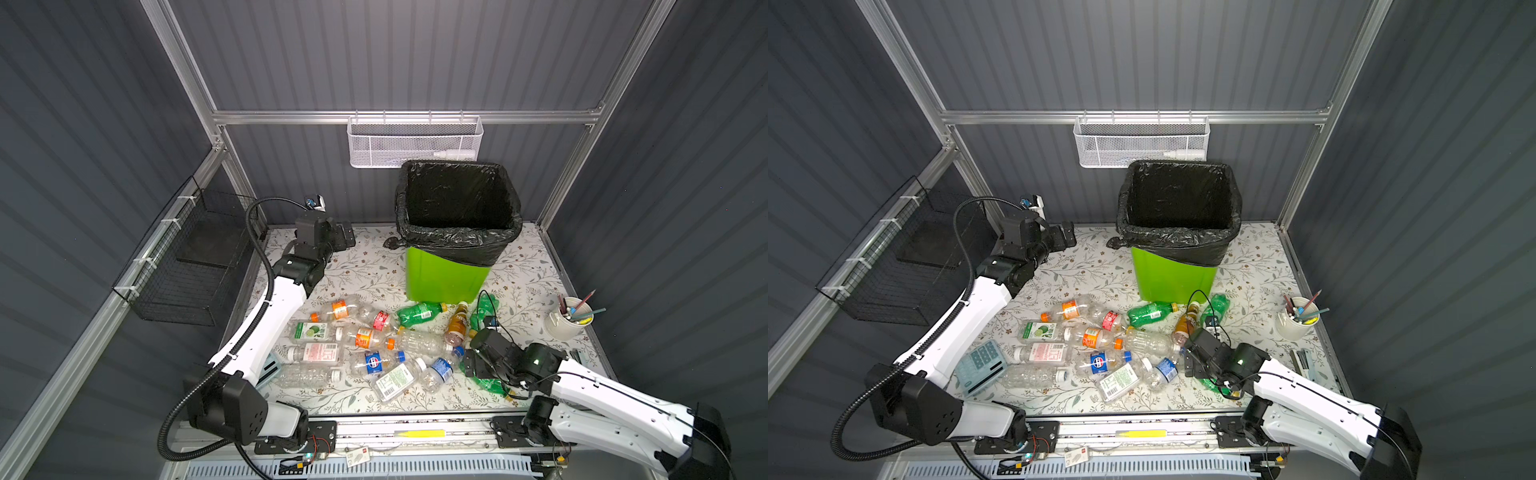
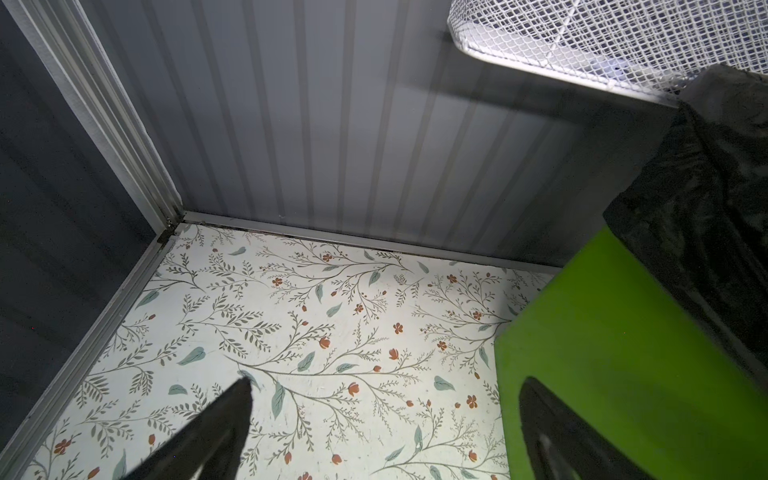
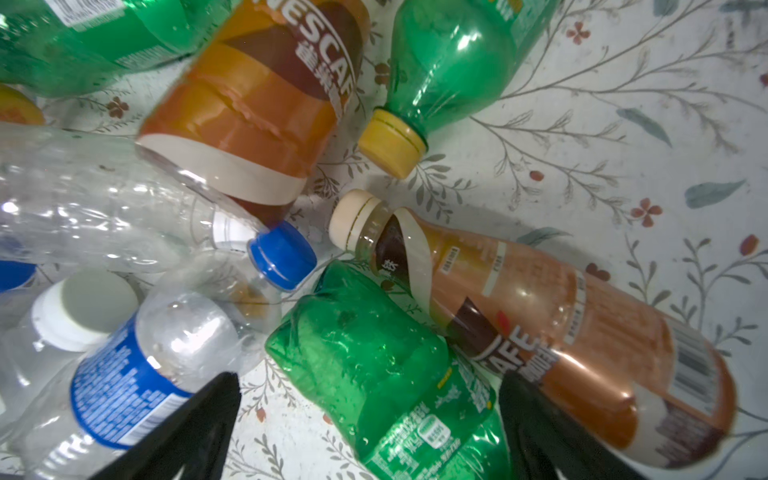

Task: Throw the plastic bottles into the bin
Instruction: 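Lower the right gripper onto a green soda bottle and close it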

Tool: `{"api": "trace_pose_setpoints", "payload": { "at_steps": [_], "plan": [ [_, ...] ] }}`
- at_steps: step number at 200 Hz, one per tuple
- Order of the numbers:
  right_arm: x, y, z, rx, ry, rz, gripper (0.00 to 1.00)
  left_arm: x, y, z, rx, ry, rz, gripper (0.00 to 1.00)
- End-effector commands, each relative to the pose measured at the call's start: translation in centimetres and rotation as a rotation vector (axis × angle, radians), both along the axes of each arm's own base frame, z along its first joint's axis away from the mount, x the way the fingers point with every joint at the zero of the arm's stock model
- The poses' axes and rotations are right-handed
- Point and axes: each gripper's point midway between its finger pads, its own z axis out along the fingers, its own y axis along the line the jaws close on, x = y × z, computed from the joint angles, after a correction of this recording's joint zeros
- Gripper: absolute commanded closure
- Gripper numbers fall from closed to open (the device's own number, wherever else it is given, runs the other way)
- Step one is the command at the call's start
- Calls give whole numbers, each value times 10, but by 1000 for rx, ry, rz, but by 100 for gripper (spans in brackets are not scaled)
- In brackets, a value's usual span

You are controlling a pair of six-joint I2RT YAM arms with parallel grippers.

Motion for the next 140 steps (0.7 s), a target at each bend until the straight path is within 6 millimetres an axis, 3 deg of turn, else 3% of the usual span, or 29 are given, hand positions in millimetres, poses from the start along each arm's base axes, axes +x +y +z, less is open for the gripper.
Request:
{"api": "trace_pose_setpoints", "payload": {
  "at_steps": [1, 79, 103, 140],
  "plan": [
    [-2, -5, -11, -24, 11, -19, 1, 1, -1, -12, -9, 33, -3, 0],
    [-9, 13, -43, -80, 148, 72, 1, 3, -2, -16, -15, 41, -5, 0],
    [-14, 8, -54, -119, 193, 60, 1, 2, -1, -16, -12, 42, -2, 0],
    [-20, 4, -62, -122, 222, 40, 13, 4, -1, -18, -9, 45, 0, 0]
  ]
}}
